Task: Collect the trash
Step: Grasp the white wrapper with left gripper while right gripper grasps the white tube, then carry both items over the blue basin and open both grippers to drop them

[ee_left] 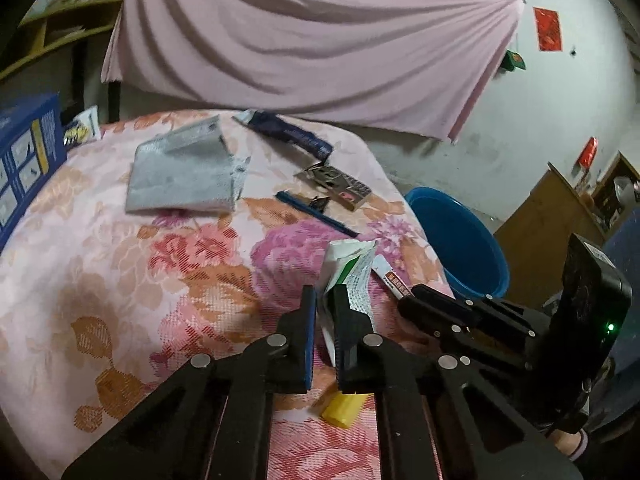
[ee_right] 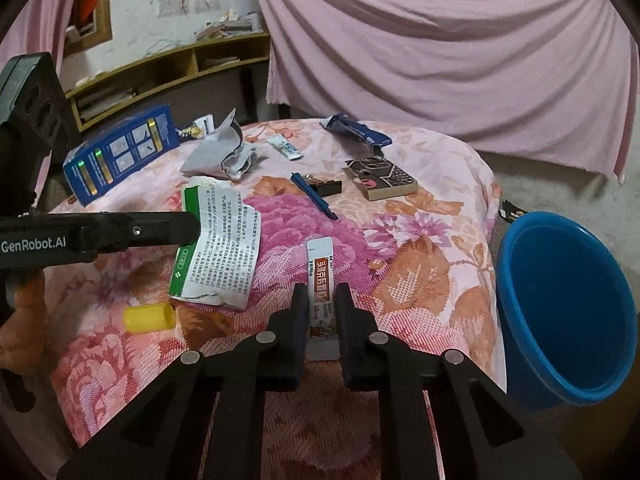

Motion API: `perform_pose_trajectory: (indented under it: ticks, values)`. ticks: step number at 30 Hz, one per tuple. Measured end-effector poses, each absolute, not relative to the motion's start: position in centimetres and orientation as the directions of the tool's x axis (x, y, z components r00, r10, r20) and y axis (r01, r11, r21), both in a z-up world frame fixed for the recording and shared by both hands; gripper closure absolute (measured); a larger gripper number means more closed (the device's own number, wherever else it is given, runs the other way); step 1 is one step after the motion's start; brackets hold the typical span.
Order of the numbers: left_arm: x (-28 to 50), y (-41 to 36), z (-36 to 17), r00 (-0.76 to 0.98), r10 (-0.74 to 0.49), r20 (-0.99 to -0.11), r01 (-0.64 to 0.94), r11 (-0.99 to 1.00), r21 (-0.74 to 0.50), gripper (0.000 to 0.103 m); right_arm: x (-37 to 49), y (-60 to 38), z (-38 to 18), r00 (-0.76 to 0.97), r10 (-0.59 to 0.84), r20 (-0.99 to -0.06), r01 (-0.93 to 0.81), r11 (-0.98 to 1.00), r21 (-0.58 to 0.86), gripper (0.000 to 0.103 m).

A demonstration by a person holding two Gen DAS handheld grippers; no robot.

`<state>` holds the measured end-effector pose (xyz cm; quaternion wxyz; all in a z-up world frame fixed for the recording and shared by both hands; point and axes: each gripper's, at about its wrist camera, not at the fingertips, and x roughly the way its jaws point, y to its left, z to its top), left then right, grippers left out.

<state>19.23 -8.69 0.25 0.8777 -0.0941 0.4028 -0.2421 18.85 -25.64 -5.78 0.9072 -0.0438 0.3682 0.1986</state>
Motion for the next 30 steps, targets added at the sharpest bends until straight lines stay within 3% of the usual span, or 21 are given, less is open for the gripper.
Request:
perform_pose_trajectory:
  ticks: [14, 25, 30]
  values:
    - [17.5, -12.8, 3.0, 0.695, -0.460, -0.552, 0.428, 0.882, -0.195, 0.099, 16.6, -27.8, -3.5, 0.777, 0.308, -0.549, -0.320, 0.944, 0.078, 0.091]
    - [18.9, -18.8, 8.1, 0.784, -0.542, -0.303, 0.528, 0.839, -0.133, 0.099, 14.3, -34.5, 1.6, 0.969, 0.108, -0.223, -0.079, 0.988, 0.135, 0.091]
    - [20.4, -22.8, 9.4, 0.760, -0.591, -0.270, 0.588, 0.802, -0.104, 0.098, 14.8, -38.4, 3.3, 0.990, -0.015, -0.138, 0.042, 0.981, 0.190, 0.091]
